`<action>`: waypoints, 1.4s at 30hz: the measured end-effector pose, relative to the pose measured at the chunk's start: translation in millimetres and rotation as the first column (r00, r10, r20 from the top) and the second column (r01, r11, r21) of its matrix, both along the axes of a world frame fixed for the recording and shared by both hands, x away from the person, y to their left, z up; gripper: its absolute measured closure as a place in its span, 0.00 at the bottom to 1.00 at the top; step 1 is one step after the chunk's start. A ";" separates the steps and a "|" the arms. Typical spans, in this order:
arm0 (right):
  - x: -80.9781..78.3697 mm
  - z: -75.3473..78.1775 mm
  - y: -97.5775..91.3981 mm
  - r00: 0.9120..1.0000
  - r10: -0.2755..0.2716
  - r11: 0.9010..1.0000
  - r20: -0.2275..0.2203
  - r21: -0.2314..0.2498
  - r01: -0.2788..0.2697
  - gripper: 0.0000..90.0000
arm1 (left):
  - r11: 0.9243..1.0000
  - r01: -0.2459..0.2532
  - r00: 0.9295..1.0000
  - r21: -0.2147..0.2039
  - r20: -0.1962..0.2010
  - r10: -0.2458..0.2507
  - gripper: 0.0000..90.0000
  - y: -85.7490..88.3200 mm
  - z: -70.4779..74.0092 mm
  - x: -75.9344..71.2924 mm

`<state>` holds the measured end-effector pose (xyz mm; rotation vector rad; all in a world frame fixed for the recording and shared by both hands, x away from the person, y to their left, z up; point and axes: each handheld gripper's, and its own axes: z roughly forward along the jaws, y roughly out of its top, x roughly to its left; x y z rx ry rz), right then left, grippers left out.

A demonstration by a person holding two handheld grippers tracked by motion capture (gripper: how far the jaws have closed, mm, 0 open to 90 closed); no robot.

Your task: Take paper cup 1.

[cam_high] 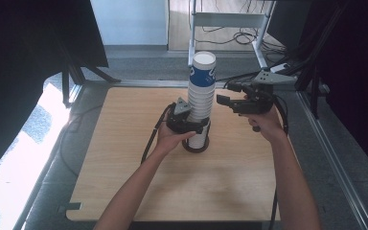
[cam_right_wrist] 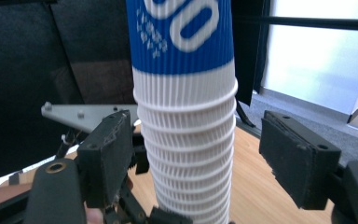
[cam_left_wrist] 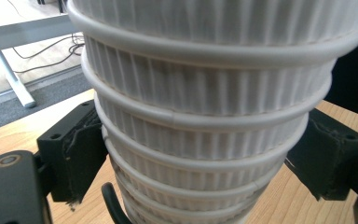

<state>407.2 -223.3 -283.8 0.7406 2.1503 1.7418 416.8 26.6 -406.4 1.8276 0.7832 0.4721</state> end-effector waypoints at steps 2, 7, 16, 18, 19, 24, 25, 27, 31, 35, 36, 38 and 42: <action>2.5 4.2 2.4 1.000 0.005 1.000 0.001 0.008 -0.005 0.28 | 1.000 -0.001 1.000 0.002 -0.001 0.001 0.14 0.0 0.2 -0.1; 9.5 14.0 10.7 1.000 0.014 1.000 0.003 0.005 -0.014 0.28 | 1.000 -0.003 1.000 0.001 0.000 0.003 0.14 -0.9 0.1 -0.1; 19.3 26.8 27.2 1.000 0.026 1.000 0.010 0.011 -0.027 0.25 | 1.000 0.000 1.000 0.003 0.002 0.000 0.14 -0.7 -0.1 0.0; 21.0 29.4 29.7 1.000 0.028 1.000 0.011 0.014 -0.028 0.24 | 1.000 0.001 1.000 0.003 0.001 -0.001 0.14 -0.6 -0.1 0.1; 22.9 32.2 32.5 1.000 0.027 1.000 0.014 0.014 -0.027 0.24 | 1.000 0.002 1.000 0.003 0.001 -0.002 0.14 -0.5 0.0 0.1; 26.6 37.4 37.2 0.999 0.034 0.999 0.016 0.029 -0.035 0.23 | 1.000 0.003 1.000 0.002 0.001 -0.003 0.14 -0.1 -0.1 0.0; 27.0 38.1 38.4 0.999 0.035 0.999 0.014 0.028 -0.036 0.22 | 1.000 0.003 1.000 0.002 0.001 -0.003 0.14 0.0 -0.1 0.0; 28.7 39.6 42.5 0.999 0.038 0.999 0.014 0.016 -0.038 0.22 | 1.000 0.004 1.000 0.002 0.001 -0.004 0.14 0.0 -0.2 0.0; 31.9 41.3 48.5 0.999 0.040 0.999 0.017 0.017 -0.040 0.22 | 1.000 0.003 1.000 0.004 0.002 -0.003 0.14 -0.3 -0.1 -0.1; 36.8 41.4 53.4 0.999 0.037 0.999 0.012 0.008 -0.038 0.22 | 1.000 0.004 1.000 0.005 0.003 -0.004 0.14 -0.3 -0.1 -0.3; 38.7 40.6 55.8 0.999 0.043 0.999 0.010 0.009 -0.043 0.23 | 1.000 0.003 1.000 0.005 0.003 -0.003 0.14 -0.4 -0.2 -0.4; 40.7 39.2 57.3 0.999 0.052 0.998 0.010 0.017 -0.052 0.25 | 1.000 0.003 1.000 0.005 0.004 -0.003 0.14 -0.4 -0.2 -0.4; 42.6 37.7 59.5 0.998 0.056 0.998 0.011 0.019 -0.056 0.25 | 1.000 0.003 1.000 0.005 0.003 -0.003 0.14 -0.1 -0.2 -0.3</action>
